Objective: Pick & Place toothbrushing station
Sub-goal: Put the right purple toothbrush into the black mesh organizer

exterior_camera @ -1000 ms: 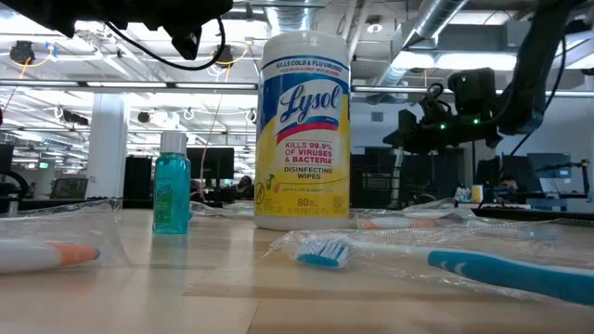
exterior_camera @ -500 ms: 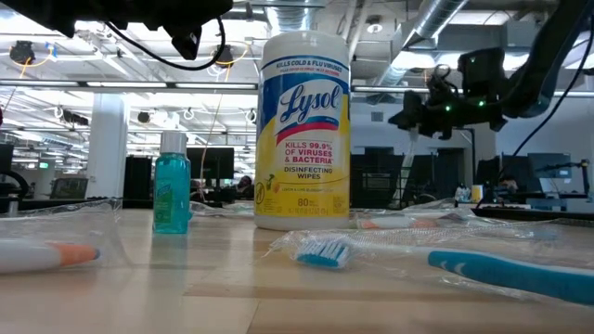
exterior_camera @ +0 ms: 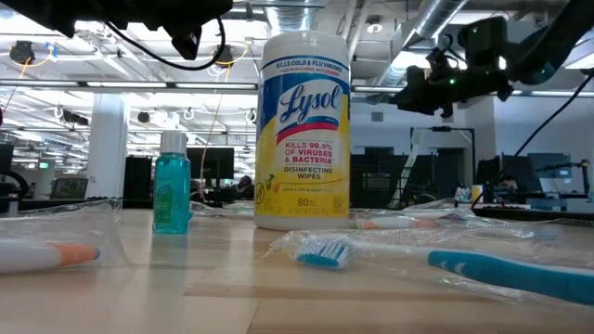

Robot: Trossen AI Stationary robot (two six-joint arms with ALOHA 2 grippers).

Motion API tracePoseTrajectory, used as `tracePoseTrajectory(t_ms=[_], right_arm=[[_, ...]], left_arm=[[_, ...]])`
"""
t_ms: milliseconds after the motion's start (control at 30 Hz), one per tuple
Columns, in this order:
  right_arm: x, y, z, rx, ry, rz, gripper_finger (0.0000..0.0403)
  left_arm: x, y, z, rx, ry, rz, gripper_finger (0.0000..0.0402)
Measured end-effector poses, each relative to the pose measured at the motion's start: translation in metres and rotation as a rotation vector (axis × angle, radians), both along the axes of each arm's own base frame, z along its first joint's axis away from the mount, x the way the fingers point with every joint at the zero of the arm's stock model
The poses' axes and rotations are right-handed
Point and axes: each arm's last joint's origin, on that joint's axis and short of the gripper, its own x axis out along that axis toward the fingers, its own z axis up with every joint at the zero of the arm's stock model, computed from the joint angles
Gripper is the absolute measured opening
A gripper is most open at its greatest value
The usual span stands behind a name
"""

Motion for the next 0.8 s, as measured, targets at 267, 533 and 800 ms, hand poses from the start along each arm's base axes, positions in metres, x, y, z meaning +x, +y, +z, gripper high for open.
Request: tracePoseTrajectory(t_ms=[267, 533, 800], right_arm=[[0.004, 0.023, 0.012, 0.041, 0.107, 0.086, 0.0169], [0.014, 0.046, 0.018, 0.064, 0.177, 0.196, 0.0156], [0.03, 0.072, 0.014, 0.094, 0.235, 0.34, 0.0145]], left_arm=[[0.0, 0.0, 0.0, 0.0, 0.001, 0.0, 0.0081], [0.0, 0.0, 0.0, 0.0, 0.002, 0.004, 0.0081], [0.0, 0.0, 0.0, 0.001, 0.002, 0.004, 0.0081]])
